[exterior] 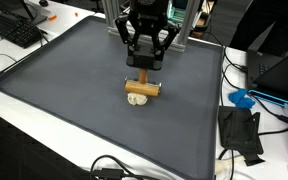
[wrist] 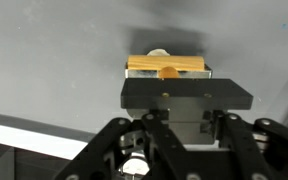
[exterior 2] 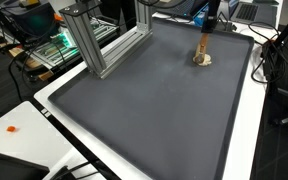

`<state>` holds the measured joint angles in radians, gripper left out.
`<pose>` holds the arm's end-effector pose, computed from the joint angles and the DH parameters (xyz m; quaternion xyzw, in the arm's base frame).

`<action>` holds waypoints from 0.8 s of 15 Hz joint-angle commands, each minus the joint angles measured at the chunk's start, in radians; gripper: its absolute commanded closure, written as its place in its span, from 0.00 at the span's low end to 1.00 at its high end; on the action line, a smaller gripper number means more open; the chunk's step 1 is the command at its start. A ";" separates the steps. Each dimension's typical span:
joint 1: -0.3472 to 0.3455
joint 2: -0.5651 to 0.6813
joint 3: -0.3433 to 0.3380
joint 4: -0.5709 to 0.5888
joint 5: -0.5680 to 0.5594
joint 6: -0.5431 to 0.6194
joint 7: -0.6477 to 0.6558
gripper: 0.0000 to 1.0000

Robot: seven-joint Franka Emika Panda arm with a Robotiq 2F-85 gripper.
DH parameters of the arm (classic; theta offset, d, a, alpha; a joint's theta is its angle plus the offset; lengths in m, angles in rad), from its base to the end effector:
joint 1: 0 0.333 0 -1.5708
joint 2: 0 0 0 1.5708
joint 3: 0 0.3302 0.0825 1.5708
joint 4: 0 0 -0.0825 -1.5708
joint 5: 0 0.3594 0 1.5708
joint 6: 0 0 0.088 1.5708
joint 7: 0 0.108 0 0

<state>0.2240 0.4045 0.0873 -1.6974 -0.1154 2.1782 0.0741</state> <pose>0.6254 0.1896 0.3931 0.9882 0.1448 0.0445 0.0235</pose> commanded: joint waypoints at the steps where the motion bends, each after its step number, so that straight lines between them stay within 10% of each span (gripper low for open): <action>1: 0.003 0.007 0.000 0.010 -0.021 0.040 0.034 0.78; 12: 0.001 0.046 -0.012 0.011 -0.008 0.042 0.076 0.78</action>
<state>0.2233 0.4379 0.0784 -1.6874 -0.1154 2.2876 0.1390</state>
